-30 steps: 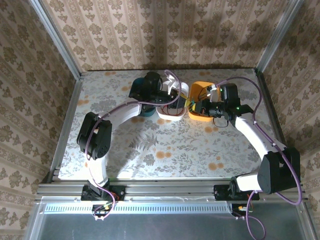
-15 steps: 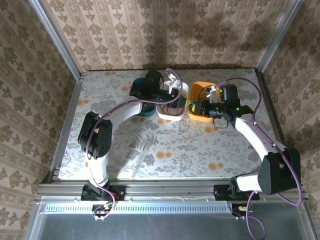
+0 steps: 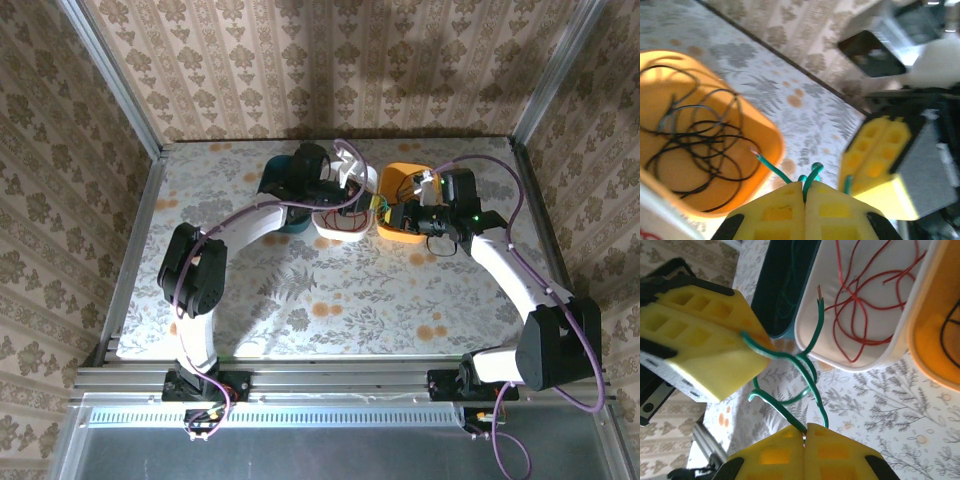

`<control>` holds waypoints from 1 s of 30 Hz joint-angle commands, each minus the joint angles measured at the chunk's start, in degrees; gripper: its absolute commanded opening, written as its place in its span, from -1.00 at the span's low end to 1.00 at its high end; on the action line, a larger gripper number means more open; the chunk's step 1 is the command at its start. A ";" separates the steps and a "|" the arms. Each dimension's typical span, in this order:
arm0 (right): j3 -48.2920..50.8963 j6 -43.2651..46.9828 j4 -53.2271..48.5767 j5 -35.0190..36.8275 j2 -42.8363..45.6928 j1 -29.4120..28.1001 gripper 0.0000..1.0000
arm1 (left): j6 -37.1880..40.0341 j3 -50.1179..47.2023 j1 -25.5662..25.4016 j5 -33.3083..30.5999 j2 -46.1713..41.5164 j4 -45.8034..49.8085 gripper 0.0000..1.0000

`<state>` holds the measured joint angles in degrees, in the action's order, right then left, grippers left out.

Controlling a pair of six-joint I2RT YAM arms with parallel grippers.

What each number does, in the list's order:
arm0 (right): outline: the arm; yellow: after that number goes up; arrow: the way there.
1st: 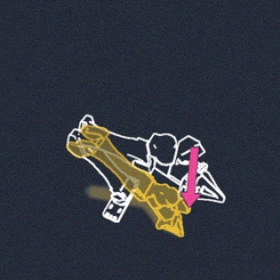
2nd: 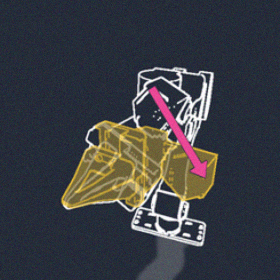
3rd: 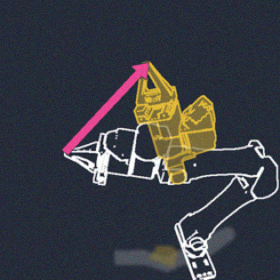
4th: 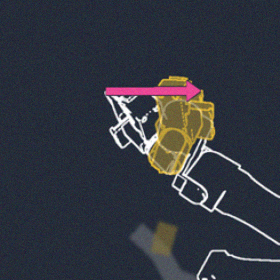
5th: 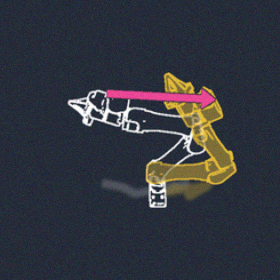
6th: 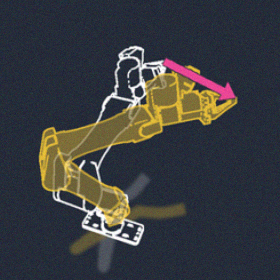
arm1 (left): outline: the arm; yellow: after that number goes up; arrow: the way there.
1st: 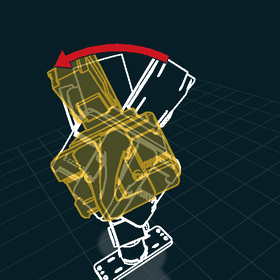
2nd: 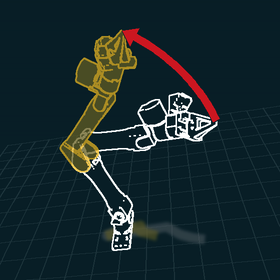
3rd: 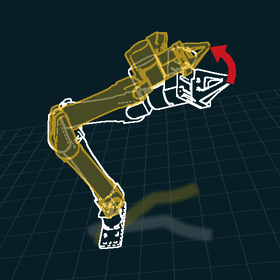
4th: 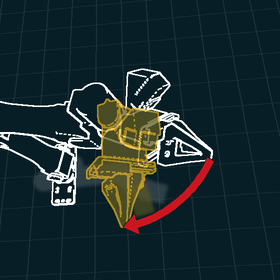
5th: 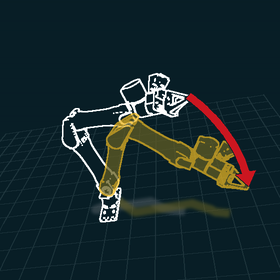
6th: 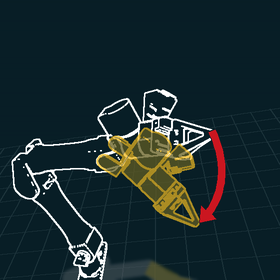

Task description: Untangle the cables

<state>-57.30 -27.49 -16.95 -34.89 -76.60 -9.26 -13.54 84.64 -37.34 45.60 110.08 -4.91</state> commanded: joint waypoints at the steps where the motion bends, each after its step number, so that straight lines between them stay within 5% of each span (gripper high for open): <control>1: 2.17 -2.16 -1.97 7.24 3.55 1.79 -1.00 | -5.09 -3.52 2.19 -15.27 -2.42 -5.15 -1.00; 10: 9.11 -11.66 -0.12 15.46 9.81 12.48 -1.00 | -8.10 -10.53 5.06 -20.82 -7.03 -8.16 -1.00; 18: 10.19 -12.67 1.91 11.46 9.76 13.76 -0.96 | -12.08 -15.30 8.31 -19.28 -9.63 -15.82 -1.00; 30: 6.45 -7.28 -0.44 8.05 6.47 9.28 -0.73 | -20.66 -20.31 16.78 -41.59 -8.18 -13.91 -1.00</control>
<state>-48.27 -37.26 -15.79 -25.10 -69.69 1.15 -30.85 64.49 -20.12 10.85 100.51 -18.48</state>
